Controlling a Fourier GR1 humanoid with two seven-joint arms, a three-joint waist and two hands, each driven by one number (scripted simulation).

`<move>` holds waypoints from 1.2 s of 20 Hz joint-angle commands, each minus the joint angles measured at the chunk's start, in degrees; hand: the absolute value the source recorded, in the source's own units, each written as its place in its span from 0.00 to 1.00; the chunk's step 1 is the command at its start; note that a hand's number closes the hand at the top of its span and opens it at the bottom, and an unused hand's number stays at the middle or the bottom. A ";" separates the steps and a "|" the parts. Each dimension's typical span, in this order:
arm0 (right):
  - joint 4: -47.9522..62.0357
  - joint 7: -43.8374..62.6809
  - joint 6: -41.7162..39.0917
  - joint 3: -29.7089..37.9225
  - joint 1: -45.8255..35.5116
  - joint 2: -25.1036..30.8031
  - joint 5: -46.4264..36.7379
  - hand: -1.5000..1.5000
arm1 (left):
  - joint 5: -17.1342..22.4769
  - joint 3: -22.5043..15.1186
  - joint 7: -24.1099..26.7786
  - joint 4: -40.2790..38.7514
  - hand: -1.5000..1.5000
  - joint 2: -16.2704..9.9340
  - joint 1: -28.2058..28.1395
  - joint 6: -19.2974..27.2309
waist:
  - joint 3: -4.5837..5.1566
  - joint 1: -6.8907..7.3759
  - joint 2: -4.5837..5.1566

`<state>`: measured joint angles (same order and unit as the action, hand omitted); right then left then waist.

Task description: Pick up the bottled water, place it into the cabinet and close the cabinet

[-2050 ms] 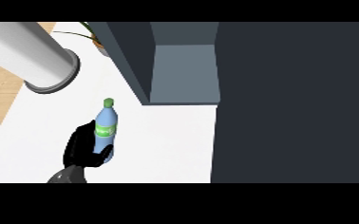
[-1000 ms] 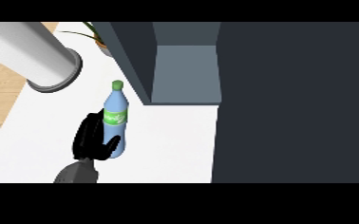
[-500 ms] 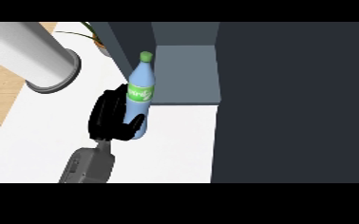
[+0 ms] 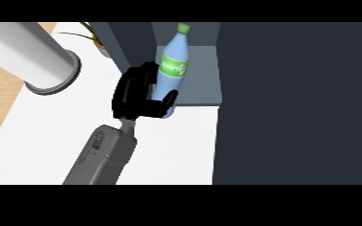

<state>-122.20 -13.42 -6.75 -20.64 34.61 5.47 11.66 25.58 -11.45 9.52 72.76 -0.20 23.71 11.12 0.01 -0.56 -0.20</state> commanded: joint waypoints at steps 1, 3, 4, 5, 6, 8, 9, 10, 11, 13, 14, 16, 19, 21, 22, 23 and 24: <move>-0.96 3.78 1.66 0.81 -2.85 -0.22 0.96 0.00 | -2.68 -2.89 0.79 -4.05 1.00 0.19 7.13 6.08 | -0.01 -0.19 0.27; -1.54 3.78 1.73 -0.16 -2.26 -0.75 1.59 0.00 | -2.73 -4.76 4.42 -9.42 1.00 0.18 9.18 8.35 | 0.01 -0.82 0.39; 1.09 1.88 1.01 0.74 -3.06 -0.55 1.15 0.00 | -5.59 -2.42 -1.61 -6.78 1.00 0.17 12.16 8.95 | -0.04 -0.49 0.30; 3.48 -0.47 -0.90 2.03 -4.06 0.11 1.99 0.00 | -5.01 -2.99 1.51 -10.28 1.00 0.17 12.66 8.87 | -0.04 -0.86 0.43; 2.18 -1.65 -2.46 3.67 -0.23 1.70 4.82 0.00 | -5.84 -4.08 0.32 -8.22 1.00 0.17 11.69 10.28 | -0.06 -0.97 0.29; -0.93 1.53 -0.03 0.45 -1.08 0.45 2.13 0.00 | -6.65 -3.16 -0.61 -11.07 1.00 0.16 16.19 13.38 | -0.01 -1.60 0.43; 0.32 2.30 -0.09 0.64 -2.32 0.52 2.20 0.00 | -6.67 -3.79 1.21 -13.10 1.00 0.16 16.30 13.30 | 0.00 -1.77 0.60; 2.60 0.94 1.04 -0.38 -3.90 -1.09 0.02 0.00 | -7.96 -2.70 -2.82 -11.14 1.00 -0.12 17.80 14.26 | -0.03 -1.18 0.48; 2.97 -0.61 0.00 -1.82 -2.19 -1.08 0.03 0.00 | -6.31 -4.04 -0.83 -13.45 1.00 0.16 18.43 17.37 | -0.02 -2.53 0.67; 1.15 1.04 -0.20 0.21 -3.15 -0.05 1.75 0.00 | -8.17 -3.59 -1.80 -14.03 1.00 0.15 19.82 19.06 | -0.04 -2.55 0.73; 3.66 0.08 -0.81 0.92 -3.66 0.11 1.85 0.00 | -9.10 -2.92 -1.71 -14.51 1.00 -0.77 20.06 18.49 | -0.06 -2.59 0.86; 1.63 1.10 0.91 -2.31 -2.71 -1.48 0.30 0.00 | -10.30 -3.09 -2.05 -15.82 1.00 -1.20 20.18 20.51 | -0.02 -2.77 0.83; -0.08 2.30 -0.01 -0.77 -2.28 0.18 1.96 0.00 | -11.56 -4.37 -3.76 -15.90 1.00 -1.43 20.71 22.94 | -0.02 -3.58 0.97; 2.14 -0.45 -1.10 -0.49 -2.43 0.24 1.54 0.00 | -11.73 -4.07 -5.48 -16.40 1.00 -3.02 21.11 23.81 | -0.08 -4.17 1.15; 2.04 1.23 -0.45 -1.50 -4.17 -0.38 1.01 0.00 | -12.77 -5.02 -4.07 -18.13 1.00 -2.69 20.04 24.53 | -0.02 -3.91 1.40; 0.57 0.83 -1.11 -1.22 -2.38 0.71 1.34 0.00 | -13.59 -5.87 -4.41 -17.67 1.00 -3.06 20.09 25.21 | -0.03 -4.48 1.23; 0.60 1.97 -1.17 0.61 -3.97 1.07 2.67 0.00 | -13.88 -5.22 -6.09 -17.85 1.00 -4.35 21.27 26.29 | -0.06 -4.34 1.43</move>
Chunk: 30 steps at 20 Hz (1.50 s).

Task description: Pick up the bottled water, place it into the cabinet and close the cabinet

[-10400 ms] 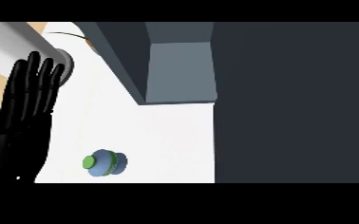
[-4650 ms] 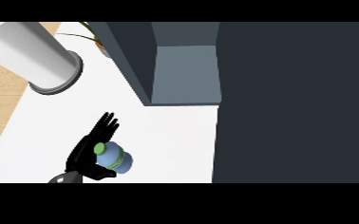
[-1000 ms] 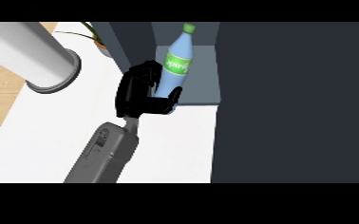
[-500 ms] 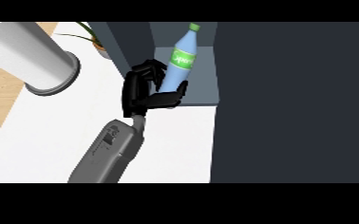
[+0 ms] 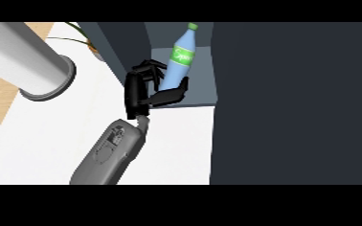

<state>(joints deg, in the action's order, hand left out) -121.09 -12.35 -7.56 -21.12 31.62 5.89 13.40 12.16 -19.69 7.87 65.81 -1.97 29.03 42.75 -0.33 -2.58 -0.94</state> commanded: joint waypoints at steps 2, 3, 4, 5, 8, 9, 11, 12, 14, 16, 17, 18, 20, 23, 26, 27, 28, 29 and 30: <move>-0.15 0.97 0.12 -0.91 -0.39 -0.23 0.16 0.00 | -0.48 2.31 -4.31 -11.03 1.00 -2.40 15.77 -5.37 | 0.32 -2.34 2.08; 2.96 -0.50 -0.98 1.62 -2.56 0.14 1.18 0.00 | -0.43 2.54 -3.29 -10.98 1.00 -2.83 15.45 -5.43 | 0.28 -1.95 2.28; 0.49 1.09 -0.41 -0.18 -1.26 0.27 0.51 0.00 | -1.35 2.09 -2.96 -12.03 1.00 -1.96 15.64 -3.48 | 0.34 -2.40 2.20; 0.91 0.94 -0.70 0.67 -2.28 -0.01 1.72 0.00 | -1.75 1.84 -2.04 -12.91 1.00 -2.82 14.34 -3.34 | 0.34 -2.64 2.50; 0.14 1.95 0.03 -0.26 -1.02 0.15 0.92 0.00 | -3.97 0.62 -3.56 -14.21 1.00 -4.13 15.42 -0.70 | 0.33 -2.46 2.19; 2.07 0.73 -0.09 -0.23 -2.69 -0.20 -0.42 0.00 | -4.41 0.32 -2.77 -14.90 1.00 -4.17 14.82 0.10 | 0.33 -2.96 2.60; 2.39 0.52 -1.21 0.23 -3.11 0.73 -0.03 0.00 | -4.87 0.99 -1.66 -21.07 1.00 -3.98 18.18 -1.40 | 0.35 -2.94 2.63; 0.95 0.90 -0.98 1.05 -1.71 1.13 1.00 0.00 | -4.72 2.30 -1.06 -24.09 1.00 -5.28 19.64 -2.59 | 0.37 -3.02 2.58; 0.99 1.94 -0.53 0.44 -2.68 0.47 1.25 0.00 | -5.81 3.09 -0.48 -30.05 1.00 -5.51 24.01 -3.16 | 0.38 -2.59 2.56; 2.72 -0.65 -1.50 1.72 -2.14 0.84 1.60 0.00 | -6.28 4.25 2.21 -35.55 1.00 -4.97 25.53 -3.27 | 0.36 -2.26 2.43; 2.70 0.50 0.82 -0.97 -3.07 -1.35 -0.73 0.00 | -6.55 4.72 2.72 -37.50 1.00 -6.02 27.06 -4.01 | 0.41 -2.27 2.59; 3.69 -0.56 -0.85 0.82 -2.58 0.31 0.34 0.00 | -6.52 5.53 5.67 -39.59 0.00 -4.32 26.35 -2.65 | 0.39 -1.97 2.49; 1.20 1.27 0.59 -0.12 -2.33 -0.55 0.59 0.00 | -7.15 6.24 5.46 -43.10 0.00 -2.84 30.30 -1.12 | 0.40 -2.01 2.44; 3.23 -0.98 -0.94 -0.21 -1.82 0.20 0.03 0.00 | -6.05 8.53 6.95 -45.75 0.00 -3.52 30.79 -2.23 | 0.40 -2.15 2.57; 3.71 -0.85 0.33 -0.12 -4.12 -1.30 -0.38 0.00 | -6.20 9.05 8.87 -47.87 0.00 -2.92 30.26 -2.92 | 0.42 -1.86 2.69; 2.27 -1.29 -1.27 0.71 -1.95 0.51 1.02 0.00 | -5.90 9.86 8.17 -48.48 0.00 -3.32 30.98 -2.12 | 0.40 -2.49 2.71; 2.52 -0.59 -1.81 2.43 -2.65 1.24 2.62 0.00 | -6.03 9.97 7.75 -49.04 0.00 -3.86 31.79 -3.20 | 0.38 -1.83 2.52; 3.57 -2.20 -0.61 -0.79 -1.25 -0.53 -0.30 0.00 | -5.68 10.46 10.57 -48.89 0.00 -4.05 29.78 -3.64 | 0.43 -2.35 2.74; 4.00 -2.09 -1.32 1.07 -2.12 0.36 0.90 0.00 | -6.22 10.58 8.95 -49.78 0.00 -2.43 32.75 -1.52 | 0.37 -1.73 2.41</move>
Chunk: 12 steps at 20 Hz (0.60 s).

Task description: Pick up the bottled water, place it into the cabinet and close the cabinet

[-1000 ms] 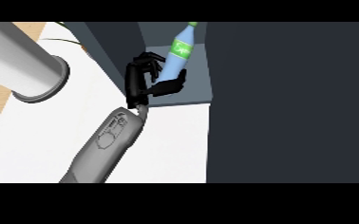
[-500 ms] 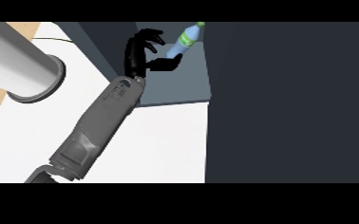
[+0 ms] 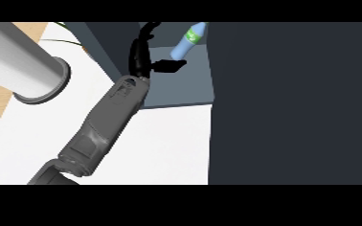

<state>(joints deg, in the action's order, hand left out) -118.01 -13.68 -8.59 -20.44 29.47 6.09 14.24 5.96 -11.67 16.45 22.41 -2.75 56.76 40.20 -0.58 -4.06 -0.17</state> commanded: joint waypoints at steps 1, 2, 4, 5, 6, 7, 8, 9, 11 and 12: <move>-1.44 0.78 0.41 -0.05 0.31 0.27 -0.04 0.00 | 0.55 3.20 2.65 -6.44 0.00 -3.70 2.31 -1.13 | 0.69 -0.42 1.88; -3.13 0.40 0.65 -0.48 1.29 0.26 -0.34 0.00 | 0.89 3.85 1.36 -6.96 0.00 -2.93 3.96 -0.53 | 0.68 -0.53 1.70; -1.58 -0.11 -0.06 -0.78 1.88 0.36 0.22 0.00 | 1.56 4.90 6.82 -6.08 0.00 -2.60 0.85 -1.39 | 0.70 -0.35 1.82; -0.45 -1.60 -0.18 -1.35 2.89 0.36 -0.92 0.00 | 2.20 5.72 6.08 -5.84 0.00 -3.37 3.07 -3.31 | 0.68 -0.44 1.72; -0.60 -0.76 -1.00 0.07 1.67 1.18 0.57 0.00 | 2.86 6.45 8.67 -5.03 0.00 -3.83 2.00 -5.25 | 0.69 -0.17 1.84; -2.80 0.09 1.84 -3.00 2.26 -0.84 -2.43 0.00 | 3.57 6.94 10.31 -4.38 0.00 -3.47 1.16 -8.05 | 0.73 0.29 1.55; -1.56 -3.36 -2.10 -0.05 5.24 2.76 -0.28 0.00 | 4.35 8.02 11.87 -3.79 0.00 -2.00 1.76 -7.03 | 0.68 -0.47 1.56; -1.75 -2.36 -0.18 -2.45 3.50 0.70 -2.46 0.00 | 5.22 9.09 11.49 -3.94 0.00 -3.01 3.36 -9.07 | 0.71 -0.31 1.69; -2.45 -0.82 1.15 -1.91 2.44 -0.28 -1.45 0.00 | 6.83 10.91 14.58 -2.91 0.00 -2.85 2.63 -12.06 | 0.70 0.75 1.42; -1.27 -1.77 0.93 -0.57 2.00 0.25 -1.77 0.00 | 7.55 11.36 18.77 -1.72 0.00 -1.38 -0.87 -13.86 | 0.68 1.45 1.19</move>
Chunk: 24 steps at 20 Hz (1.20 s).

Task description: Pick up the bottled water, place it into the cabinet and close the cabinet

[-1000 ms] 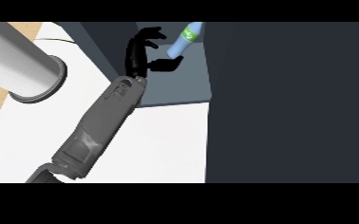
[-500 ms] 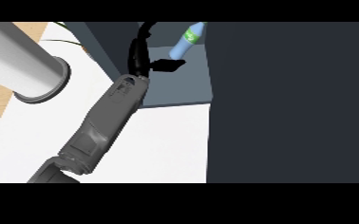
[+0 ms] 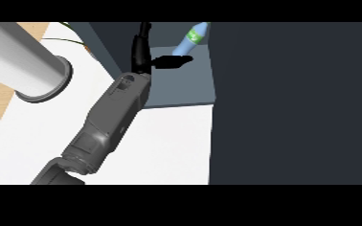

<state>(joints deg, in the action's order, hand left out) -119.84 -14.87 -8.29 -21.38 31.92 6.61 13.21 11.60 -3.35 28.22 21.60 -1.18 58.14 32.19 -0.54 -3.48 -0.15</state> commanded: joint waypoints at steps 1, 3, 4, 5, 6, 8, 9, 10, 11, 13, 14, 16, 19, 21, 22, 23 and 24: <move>1.45 -2.59 0.60 0.72 0.79 -0.09 -1.53 0.00 | 2.53 3.42 7.02 -0.51 0.00 -1.21 -2.14 -6.84 | 0.60 1.20 0.85; 1.10 -0.72 0.46 0.94 -2.34 -0.37 -0.53 0.00 | 3.26 4.72 8.97 -2.05 0.00 -3.06 -0.86 -11.07 | 0.61 1.07 1.14; 2.39 -1.55 0.28 2.48 -1.16 0.36 0.04 0.00 | 3.35 4.44 6.03 0.42 0.00 -3.32 1.04 -12.03 | 0.56 1.93 0.61; 3.85 -1.21 1.38 1.42 -1.93 -0.73 -1.28 0.00 | 4.06 4.85 9.60 1.00 0.00 -1.58 -2.73 -13.41 | 0.57 2.26 0.58; -1.94 -0.21 3.07 -2.15 1.47 -1.16 -3.36 0.00 | 3.42 4.54 9.77 1.11 0.00 -2.60 -2.13 -13.88 | 0.59 2.10 0.43; -2.76 2.05 2.61 0.34 0.45 -0.03 -0.42 0.00 | 3.56 4.96 9.76 1.10 0.00 -0.71 -1.52 -12.58 | 0.57 2.33 0.39; -0.87 0.38 3.33 -2.60 1.18 -1.31 -3.35 0.00 | 4.05 4.86 11.74 1.23 0.00 -1.12 -3.91 -15.02 | 0.58 2.44 0.37; -0.55 -0.28 0.02 3.91 1.09 1.96 2.70 0.00 | 3.20 2.71 9.98 5.39 0.00 1.08 -4.96 -13.46 | 0.53 3.27 -0.01; -1.06 -0.47 1.99 -1.22 2.16 0.05 -1.98 0.00 | 4.57 3.60 9.47 5.63 0.00 -1.33 -5.04 -15.16 | 0.56 3.37 -0.06; -2.40 2.69 2.78 2.03 -0.64 0.41 0.60 0.00 | 5.04 2.06 6.26 8.51 0.00 -0.84 -4.67 -15.53 | 0.54 3.91 -0.17; -3.03 1.67 2.35 1.42 2.29 0.99 0.62 0.00 | 6.50 2.68 7.26 8.99 0.00 -2.50 -5.33 -18.48 | 0.55 3.68 -0.16; -2.29 2.87 3.70 1.79 -0.07 -0.19 0.41 0.00 | 6.71 -0.04 8.81 12.30 0.00 -1.07 -10.54 -19.08 | 0.55 4.95 -0.43; -3.02 0.63 4.42 -2.36 3.41 -0.93 -3.02 0.00 | 7.19 -3.39 4.57 20.66 0.00 1.19 -15.16 -16.97 | 0.53 5.35 -0.92; -4.49 3.83 3.89 1.76 1.43 0.85 0.45 0.00 | 7.82 -5.40 2.17 25.59 0.00 -0.27 -17.84 -17.95 | 0.52 5.68 -0.82; -5.02 3.47 5.41 -2.17 2.32 -0.59 -2.98 0.00 | 8.45 -5.49 2.69 27.16 0.00 0.33 -19.33 -17.13 | 0.55 5.20 -0.68; -5.57 4.49 7.06 -4.07 2.00 -2.11 -4.00 0.00 | 8.81 -5.98 1.77 29.32 0.00 -1.42 -20.44 -18.47 | 0.56 5.22 -0.61; -4.20 1.55 4.69 -1.48 3.39 -0.43 -1.79 0.00 | 9.14 -7.61 -0.30 33.50 0.00 0.13 -22.66 -17.35 | 0.51 5.48 -0.85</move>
<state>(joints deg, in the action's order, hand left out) -123.64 -12.24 -3.53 -22.58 33.99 6.00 11.34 19.43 -10.77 30.03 45.11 0.02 44.89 14.45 -0.18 0.58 -0.39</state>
